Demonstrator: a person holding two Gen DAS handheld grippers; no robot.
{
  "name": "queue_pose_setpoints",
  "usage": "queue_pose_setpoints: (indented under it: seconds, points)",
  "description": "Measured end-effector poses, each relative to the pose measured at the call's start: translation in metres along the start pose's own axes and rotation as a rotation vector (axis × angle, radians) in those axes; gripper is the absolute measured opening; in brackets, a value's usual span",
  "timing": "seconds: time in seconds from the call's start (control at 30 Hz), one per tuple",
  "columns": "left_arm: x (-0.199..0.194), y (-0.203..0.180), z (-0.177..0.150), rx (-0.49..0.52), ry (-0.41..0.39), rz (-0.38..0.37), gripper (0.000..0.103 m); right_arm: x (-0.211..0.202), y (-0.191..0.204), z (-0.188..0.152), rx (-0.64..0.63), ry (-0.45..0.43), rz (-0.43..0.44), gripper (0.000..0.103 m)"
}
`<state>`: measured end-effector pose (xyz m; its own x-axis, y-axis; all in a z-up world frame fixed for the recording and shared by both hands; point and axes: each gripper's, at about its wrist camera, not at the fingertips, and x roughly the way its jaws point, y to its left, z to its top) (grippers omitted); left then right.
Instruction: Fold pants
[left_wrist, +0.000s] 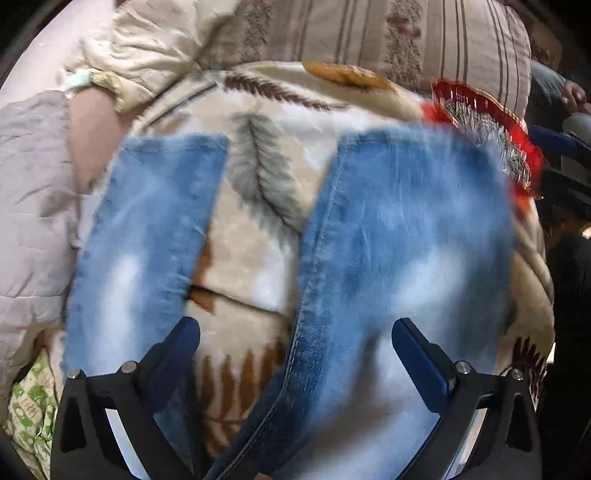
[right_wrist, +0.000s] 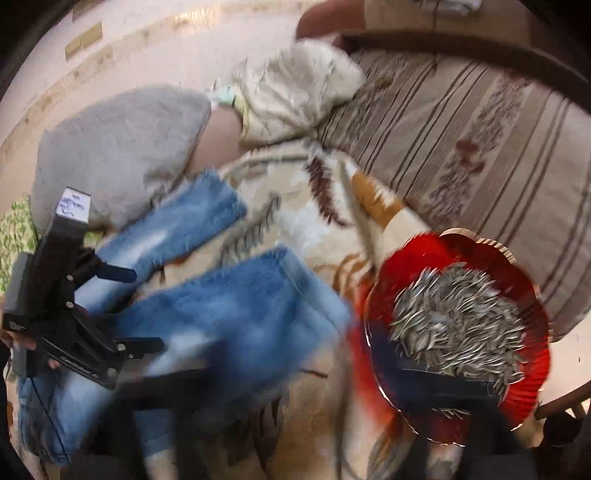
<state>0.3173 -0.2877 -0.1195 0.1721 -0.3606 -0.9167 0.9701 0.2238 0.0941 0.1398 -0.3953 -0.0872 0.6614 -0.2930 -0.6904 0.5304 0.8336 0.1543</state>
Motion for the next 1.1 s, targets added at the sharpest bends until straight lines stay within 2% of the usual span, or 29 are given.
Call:
queue_pose_setpoints:
  seconds: [0.03,0.17,0.27,0.37,0.47,0.6,0.67,0.77,0.93,1.03,1.1]
  points:
    - [-0.007,0.003,0.000,-0.013,-0.021,-0.005,0.103,-0.008,0.001,0.004,-0.013,-0.034,0.004,0.103]
    - [-0.036,0.010,-0.001,-0.054,-0.082,0.066,0.103,-0.034,0.006,0.019,-0.029,-0.087,0.041,0.103]
    - [-0.073,0.016,-0.004,-0.098,-0.153,0.117,0.103,-0.054,0.014,0.030,-0.057,-0.141,0.069,0.103]
    - [-0.115,0.019,-0.023,-0.140,-0.221,0.212,0.103,-0.072,0.026,0.036,-0.088,-0.188,0.102,0.103]
    - [-0.161,0.025,-0.062,-0.239,-0.246,0.321,0.103,-0.086,0.043,0.041,-0.127,-0.210,0.164,0.103]
    - [-0.207,0.023,-0.124,-0.382,-0.205,0.459,0.103,-0.090,0.069,0.038,-0.194,-0.185,0.247,0.103]
    - [-0.226,0.020,-0.161,-0.484,-0.157,0.501,0.103,-0.087,0.080,0.033,-0.225,-0.164,0.277,0.103]
    - [-0.239,0.013,-0.211,-0.631,-0.103,0.520,0.103,-0.080,0.099,0.018,-0.273,-0.115,0.336,0.103]
    - [-0.225,-0.008,-0.301,-0.865,-0.073,0.592,0.103,-0.068,0.131,-0.014,-0.372,-0.084,0.437,0.103]
    - [-0.203,-0.018,-0.346,-1.016,-0.094,0.587,0.103,-0.057,0.142,-0.036,-0.412,-0.077,0.496,0.103]
    - [-0.187,-0.025,-0.370,-1.112,-0.105,0.590,0.103,-0.049,0.143,-0.050,-0.412,-0.068,0.503,0.103]
